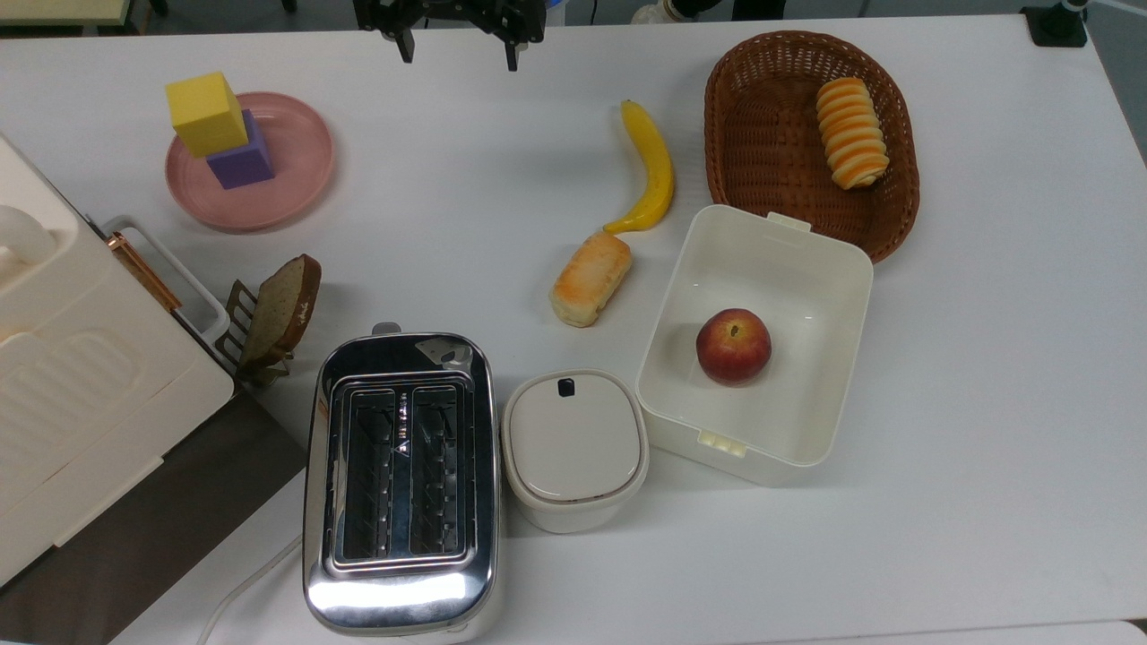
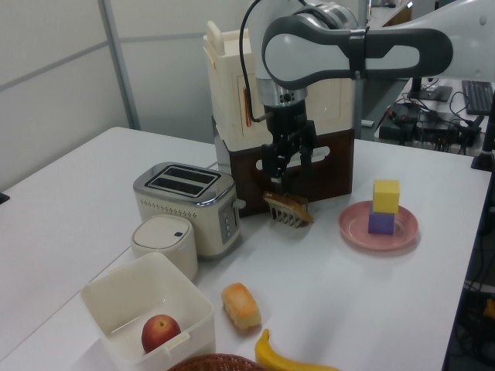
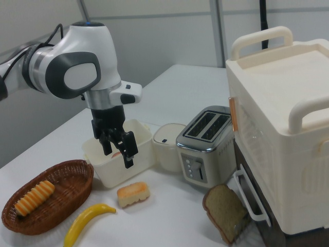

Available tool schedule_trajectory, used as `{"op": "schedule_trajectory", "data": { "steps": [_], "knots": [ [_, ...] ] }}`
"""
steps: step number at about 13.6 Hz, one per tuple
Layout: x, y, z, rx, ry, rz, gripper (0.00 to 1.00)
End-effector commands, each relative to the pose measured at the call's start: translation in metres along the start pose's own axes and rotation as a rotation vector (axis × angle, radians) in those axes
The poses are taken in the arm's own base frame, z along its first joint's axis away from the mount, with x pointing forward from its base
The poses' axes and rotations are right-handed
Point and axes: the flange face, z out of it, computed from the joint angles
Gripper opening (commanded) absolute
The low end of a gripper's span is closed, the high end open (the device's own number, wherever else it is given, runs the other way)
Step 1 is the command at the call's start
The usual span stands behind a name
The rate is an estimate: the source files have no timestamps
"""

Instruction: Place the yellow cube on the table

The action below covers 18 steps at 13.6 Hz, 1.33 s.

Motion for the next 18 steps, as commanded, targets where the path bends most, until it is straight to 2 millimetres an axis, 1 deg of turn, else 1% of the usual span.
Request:
{"op": "schedule_trajectory", "data": {
  "steps": [1,3,4,5,8,9,10,11,12,13,14,15,16,18],
  "knots": [
    [0.002,-0.012,0.011,-0.01,-0.03,0.004,1.0],
    [0.009,-0.013,0.017,-0.011,-0.022,0.006,1.0],
    [0.013,-0.013,0.023,-0.013,-0.022,0.006,1.0],
    [0.018,-0.014,0.034,-0.019,-0.034,0.007,1.0],
    [0.027,-0.014,0.053,-0.035,-0.033,0.004,1.0],
    [0.027,-0.017,0.059,-0.045,-0.034,-0.002,1.0],
    [0.029,-0.026,0.07,-0.055,-0.036,-0.018,1.0],
    [0.031,-0.028,0.078,-0.057,-0.041,-0.019,1.0],
    [0.038,-0.032,0.089,-0.062,-0.043,-0.012,1.0],
    [0.044,-0.041,0.097,-0.067,-0.035,0.015,1.0],
    [0.052,-0.059,0.114,-0.079,-0.017,0.064,1.0],
    [0.058,-0.063,0.124,-0.093,-0.009,0.099,1.0],
    [0.064,-0.066,0.128,-0.082,0.014,0.173,1.0],
    [0.065,-0.074,0.134,-0.021,0.001,0.319,1.0]
  ]
}}
